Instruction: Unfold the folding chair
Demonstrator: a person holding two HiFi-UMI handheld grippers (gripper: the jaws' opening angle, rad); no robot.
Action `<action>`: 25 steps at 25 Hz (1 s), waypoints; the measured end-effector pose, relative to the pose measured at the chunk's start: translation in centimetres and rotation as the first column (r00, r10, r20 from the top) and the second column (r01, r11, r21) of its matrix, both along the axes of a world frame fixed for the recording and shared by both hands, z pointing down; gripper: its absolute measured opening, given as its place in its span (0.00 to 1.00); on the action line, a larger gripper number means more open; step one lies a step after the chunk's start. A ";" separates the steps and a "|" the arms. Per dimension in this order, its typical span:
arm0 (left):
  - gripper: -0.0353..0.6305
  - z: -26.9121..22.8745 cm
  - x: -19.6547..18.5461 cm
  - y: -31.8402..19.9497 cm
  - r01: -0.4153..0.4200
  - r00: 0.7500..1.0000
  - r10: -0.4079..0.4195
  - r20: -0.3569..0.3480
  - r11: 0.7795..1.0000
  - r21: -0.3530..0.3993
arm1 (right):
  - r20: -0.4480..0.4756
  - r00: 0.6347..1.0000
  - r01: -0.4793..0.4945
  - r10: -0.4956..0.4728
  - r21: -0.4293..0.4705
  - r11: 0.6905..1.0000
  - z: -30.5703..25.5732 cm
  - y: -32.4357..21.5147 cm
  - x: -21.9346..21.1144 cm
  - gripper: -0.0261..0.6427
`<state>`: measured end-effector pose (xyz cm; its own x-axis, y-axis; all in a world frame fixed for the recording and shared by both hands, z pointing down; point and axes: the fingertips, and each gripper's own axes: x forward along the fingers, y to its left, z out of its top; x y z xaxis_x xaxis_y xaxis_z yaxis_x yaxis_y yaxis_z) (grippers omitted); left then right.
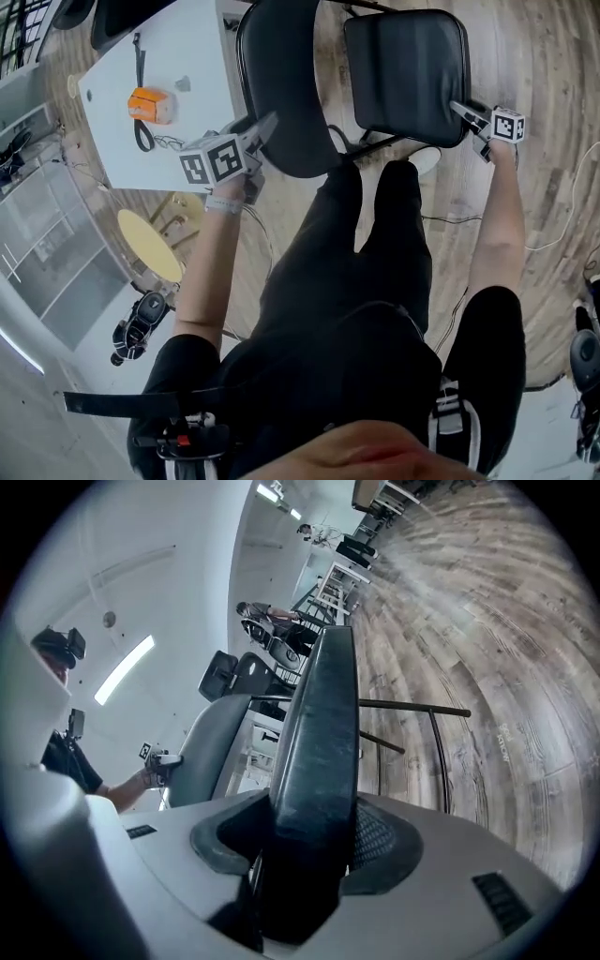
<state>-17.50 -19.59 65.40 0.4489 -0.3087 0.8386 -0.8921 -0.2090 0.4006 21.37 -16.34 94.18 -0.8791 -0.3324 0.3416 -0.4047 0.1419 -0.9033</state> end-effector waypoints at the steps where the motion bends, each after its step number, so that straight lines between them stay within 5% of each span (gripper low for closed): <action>1: 0.25 0.3 0.4 0.0 -0.004 1.000 0.004 -0.005 1.000 -0.002 | 0.014 1.000 -0.009 0.009 -0.015 1.000 0.8 0.1 0.9 0.36; 8: 0.25 3.0 1.7 0.2 0.002 1.000 -0.002 -0.003 0.999 -0.048 | 0.051 0.998 -0.042 0.047 -0.102 0.994 6.4 0.7 5.6 0.36; 17: 0.25 5.3 3.2 0.2 0.000 1.000 0.001 0.016 0.998 -0.069 | 0.234 0.968 -0.054 0.089 -0.152 0.987 9.0 0.5 7.7 0.36; 23: 0.25 6.0 4.8 0.2 0.003 1.000 -0.002 0.016 0.997 -0.072 | 0.204 0.976 -0.043 0.074 -0.151 0.988 11.4 0.4 9.5 0.37; 25: 0.25 6.2 5.3 0.2 0.000 1.000 0.001 0.019 0.997 -0.072 | 0.129 0.988 -0.060 0.085 -0.186 0.981 12.9 0.9 10.8 0.37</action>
